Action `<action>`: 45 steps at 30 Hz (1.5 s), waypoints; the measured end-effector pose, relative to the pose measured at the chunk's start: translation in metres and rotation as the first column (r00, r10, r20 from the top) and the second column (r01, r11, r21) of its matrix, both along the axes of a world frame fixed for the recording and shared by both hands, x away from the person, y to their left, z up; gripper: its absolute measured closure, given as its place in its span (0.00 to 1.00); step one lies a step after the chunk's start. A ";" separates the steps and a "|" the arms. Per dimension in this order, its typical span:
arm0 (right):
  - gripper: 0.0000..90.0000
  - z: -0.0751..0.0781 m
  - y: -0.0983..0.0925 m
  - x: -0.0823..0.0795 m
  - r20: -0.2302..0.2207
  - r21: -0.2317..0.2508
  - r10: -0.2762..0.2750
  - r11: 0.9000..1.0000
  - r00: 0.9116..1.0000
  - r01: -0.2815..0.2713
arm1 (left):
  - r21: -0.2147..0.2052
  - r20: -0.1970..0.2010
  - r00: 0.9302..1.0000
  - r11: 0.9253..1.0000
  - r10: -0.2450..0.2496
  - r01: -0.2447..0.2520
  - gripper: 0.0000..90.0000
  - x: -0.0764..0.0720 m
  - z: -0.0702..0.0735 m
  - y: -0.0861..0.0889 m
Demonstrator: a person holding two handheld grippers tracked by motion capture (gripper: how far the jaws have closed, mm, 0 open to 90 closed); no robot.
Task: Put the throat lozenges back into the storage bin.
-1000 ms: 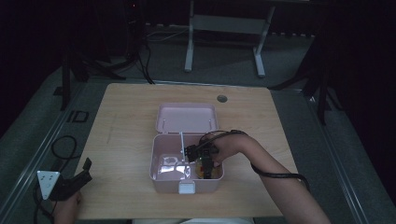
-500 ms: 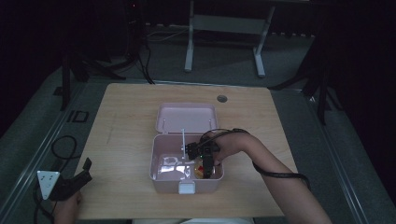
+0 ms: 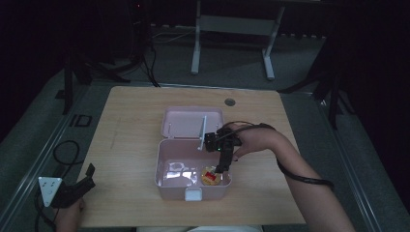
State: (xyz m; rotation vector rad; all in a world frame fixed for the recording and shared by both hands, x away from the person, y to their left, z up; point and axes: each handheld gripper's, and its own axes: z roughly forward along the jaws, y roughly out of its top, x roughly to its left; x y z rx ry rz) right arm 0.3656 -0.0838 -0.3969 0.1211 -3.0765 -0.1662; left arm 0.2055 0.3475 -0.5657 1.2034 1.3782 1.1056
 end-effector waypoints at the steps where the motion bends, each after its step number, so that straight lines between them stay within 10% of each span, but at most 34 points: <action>1: 0.20 0.005 -0.004 0.001 0.011 0.017 -0.005 1.000 1.000 0.004 | 0.001 0.000 1.000 1.000 0.000 0.000 0.03 0.000 0.000 0.000; 14: 0.20 0.027 -0.060 0.020 0.038 0.161 -0.156 0.976 0.987 0.148 | 0.001 -0.002 1.000 1.000 0.001 -0.001 0.03 0.000 0.000 0.000; 30: 0.20 -0.025 -0.111 0.050 0.022 0.266 -0.357 0.902 0.934 0.339 | 0.001 -0.001 1.000 1.000 0.000 0.000 0.03 0.000 0.000 0.000; 43: 0.20 -0.093 -0.144 0.055 0.024 0.388 -0.545 0.778 0.838 0.495 | 0.000 0.000 1.000 1.000 0.000 0.000 0.03 0.000 0.000 0.000; 45: 0.20 -0.103 -0.154 0.054 0.028 0.438 -0.594 0.730 0.804 0.525 | 0.000 0.001 1.000 1.000 0.000 0.000 0.03 0.000 0.000 0.000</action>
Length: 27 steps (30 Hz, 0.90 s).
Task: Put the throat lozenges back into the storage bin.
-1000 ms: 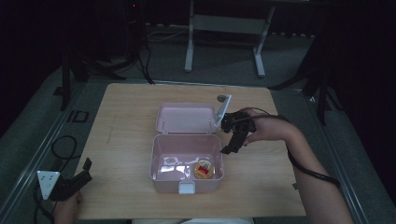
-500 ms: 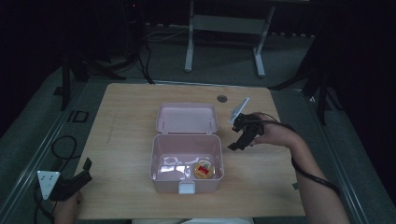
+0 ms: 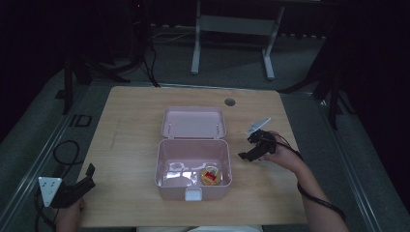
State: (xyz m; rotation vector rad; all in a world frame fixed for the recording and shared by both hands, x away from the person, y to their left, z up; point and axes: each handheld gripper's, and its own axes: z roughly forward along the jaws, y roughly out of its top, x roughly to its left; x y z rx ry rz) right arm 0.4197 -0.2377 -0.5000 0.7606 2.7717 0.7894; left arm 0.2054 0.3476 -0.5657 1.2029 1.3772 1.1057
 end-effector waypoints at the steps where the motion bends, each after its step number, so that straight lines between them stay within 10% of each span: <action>1: 0.20 -0.004 -0.004 0.000 0.000 0.017 -0.013 1.000 1.000 0.013 | 0.001 0.000 1.000 1.000 0.000 0.000 0.03 0.000 0.000 0.000; 10: 0.20 -0.032 -0.046 -0.008 0.046 0.115 -0.174 0.979 0.984 0.168 | 0.001 0.000 1.000 1.000 0.001 -0.001 0.03 0.000 0.000 0.000; 14: 0.20 -0.037 -0.068 -0.012 0.110 0.162 -0.284 0.951 0.952 0.265 | 0.001 0.000 1.000 1.000 0.001 -0.001 0.03 0.000 0.000 0.000; 19: 0.14 -0.041 -0.092 -0.017 0.164 0.233 -0.421 0.895 0.892 0.380 | 0.000 0.000 1.000 1.000 0.001 -0.001 0.03 0.000 0.000 0.000; 27: 0.12 -0.052 -0.108 -0.027 0.196 0.266 -0.475 0.868 0.858 0.419 | 0.000 0.000 1.000 1.000 0.001 -0.001 0.03 0.000 0.000 0.000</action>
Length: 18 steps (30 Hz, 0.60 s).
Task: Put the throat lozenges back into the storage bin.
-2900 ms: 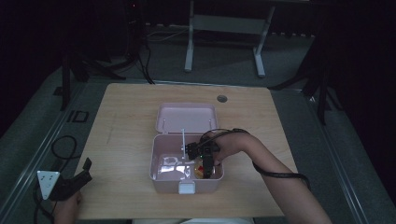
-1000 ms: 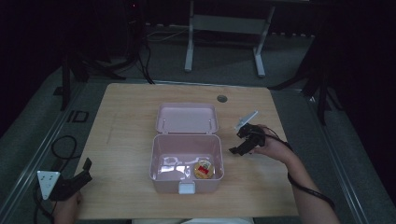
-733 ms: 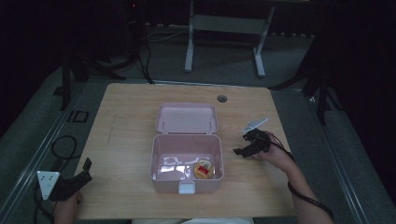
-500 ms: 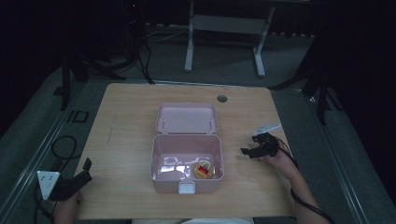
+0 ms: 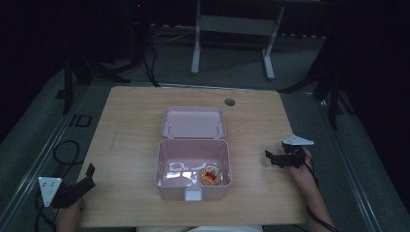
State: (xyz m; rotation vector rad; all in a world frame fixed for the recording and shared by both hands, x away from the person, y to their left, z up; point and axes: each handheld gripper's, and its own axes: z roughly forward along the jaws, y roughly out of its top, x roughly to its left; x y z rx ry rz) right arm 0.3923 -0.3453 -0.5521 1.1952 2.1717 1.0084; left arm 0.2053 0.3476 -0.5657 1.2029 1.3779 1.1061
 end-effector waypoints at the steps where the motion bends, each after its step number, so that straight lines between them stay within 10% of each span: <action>1: 0.12 0.000 0.000 0.000 0.000 0.000 0.000 1.000 1.000 0.000 | 0.000 0.000 1.000 1.000 0.000 0.000 0.03 0.000 0.000 0.000; 11: 0.12 0.001 -0.009 -0.012 0.139 0.026 -0.143 0.990 0.980 0.141 | 0.003 0.001 1.000 1.000 -0.006 0.006 0.03 0.000 0.000 0.000; 18: 0.12 -0.001 -0.010 -0.011 0.123 0.026 -0.132 0.991 0.984 0.130 | 0.006 0.003 1.000 1.000 -0.005 0.005 0.03 0.000 0.000 -0.001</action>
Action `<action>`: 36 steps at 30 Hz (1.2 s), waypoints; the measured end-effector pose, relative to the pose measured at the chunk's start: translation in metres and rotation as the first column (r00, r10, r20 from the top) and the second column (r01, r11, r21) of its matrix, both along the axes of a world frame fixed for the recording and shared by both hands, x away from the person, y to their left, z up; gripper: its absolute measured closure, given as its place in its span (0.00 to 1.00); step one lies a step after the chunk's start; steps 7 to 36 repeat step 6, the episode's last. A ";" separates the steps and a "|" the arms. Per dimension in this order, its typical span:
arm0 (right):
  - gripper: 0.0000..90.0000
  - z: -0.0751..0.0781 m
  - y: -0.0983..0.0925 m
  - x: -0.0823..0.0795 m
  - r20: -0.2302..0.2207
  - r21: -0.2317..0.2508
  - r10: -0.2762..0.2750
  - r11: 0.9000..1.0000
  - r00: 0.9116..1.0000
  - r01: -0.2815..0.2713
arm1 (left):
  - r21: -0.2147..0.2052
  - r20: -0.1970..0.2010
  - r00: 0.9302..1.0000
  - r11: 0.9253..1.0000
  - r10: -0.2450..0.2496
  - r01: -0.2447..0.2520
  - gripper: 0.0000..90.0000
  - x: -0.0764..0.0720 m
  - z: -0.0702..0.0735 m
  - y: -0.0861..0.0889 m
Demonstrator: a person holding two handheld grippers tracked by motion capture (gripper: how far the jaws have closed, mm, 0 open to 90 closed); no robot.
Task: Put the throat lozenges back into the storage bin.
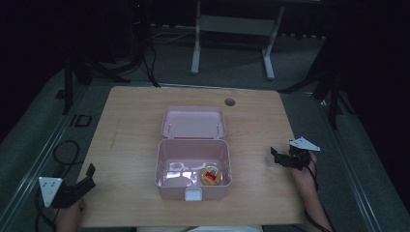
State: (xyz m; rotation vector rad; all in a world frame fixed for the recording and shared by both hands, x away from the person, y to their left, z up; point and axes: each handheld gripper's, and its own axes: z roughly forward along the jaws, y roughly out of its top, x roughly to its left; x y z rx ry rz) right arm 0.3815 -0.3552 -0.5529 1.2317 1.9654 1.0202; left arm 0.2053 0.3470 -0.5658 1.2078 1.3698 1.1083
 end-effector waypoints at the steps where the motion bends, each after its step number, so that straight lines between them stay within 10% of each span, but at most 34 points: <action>1: 0.13 0.000 0.000 0.001 -0.011 -0.001 0.004 1.000 1.000 -0.004 | 0.000 0.000 1.000 1.000 0.000 0.000 0.03 0.000 0.000 0.000; 36: 0.13 0.000 -0.001 0.001 -0.019 0.011 0.017 1.000 1.000 -0.017 | 0.000 0.000 1.000 1.000 0.000 0.000 0.03 0.000 0.000 0.000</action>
